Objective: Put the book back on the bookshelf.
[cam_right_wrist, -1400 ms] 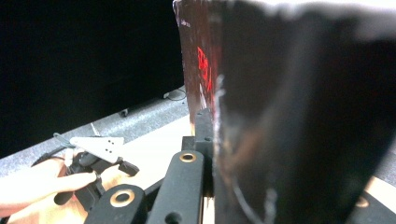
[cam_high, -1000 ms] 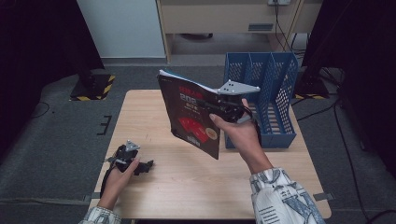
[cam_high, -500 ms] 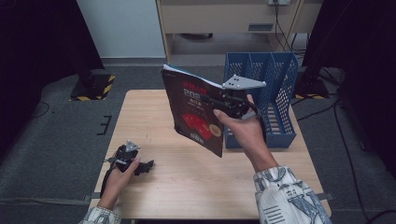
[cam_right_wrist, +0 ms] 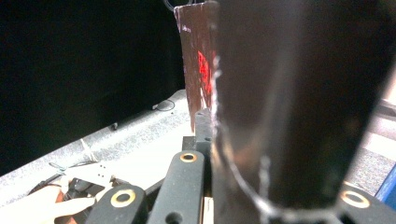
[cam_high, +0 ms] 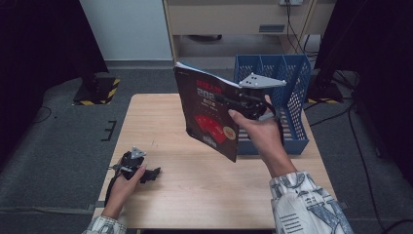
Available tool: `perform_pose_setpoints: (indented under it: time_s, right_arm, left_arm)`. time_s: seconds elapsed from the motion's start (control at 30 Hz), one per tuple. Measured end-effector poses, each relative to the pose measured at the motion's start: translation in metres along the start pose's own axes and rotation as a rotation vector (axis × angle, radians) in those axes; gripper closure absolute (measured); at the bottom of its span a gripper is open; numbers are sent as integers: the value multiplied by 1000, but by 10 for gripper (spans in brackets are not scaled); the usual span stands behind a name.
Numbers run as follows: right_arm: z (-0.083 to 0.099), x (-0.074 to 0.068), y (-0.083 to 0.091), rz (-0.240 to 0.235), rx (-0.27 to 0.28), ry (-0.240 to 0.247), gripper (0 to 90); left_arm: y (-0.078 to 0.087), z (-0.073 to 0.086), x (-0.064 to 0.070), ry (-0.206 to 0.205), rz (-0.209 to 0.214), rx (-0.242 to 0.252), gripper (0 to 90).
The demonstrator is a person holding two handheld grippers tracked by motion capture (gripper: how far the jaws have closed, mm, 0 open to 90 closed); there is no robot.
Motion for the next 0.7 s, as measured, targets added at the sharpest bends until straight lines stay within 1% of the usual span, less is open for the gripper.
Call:
perform_pose_setpoints:
  time_s: [0.33,0.7]
  right_arm:
    - [-11,5,7,14,13,-5,870]
    - [-14,14,16,38,17,-2,870]
  left_arm:
    - [0,0,0,-1,1,1,0]
    - [0,0,0,-1,0,4,0]
Point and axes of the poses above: each handheld gripper's, and its own axes: y roughly backward along the jaws, z roughly out of its underside, x roughly to its right, the point moved 4 cm from there along -y, roughly forward along the jaws, and after that the axes turned 12 degrees about x, right-handed, at the moved point
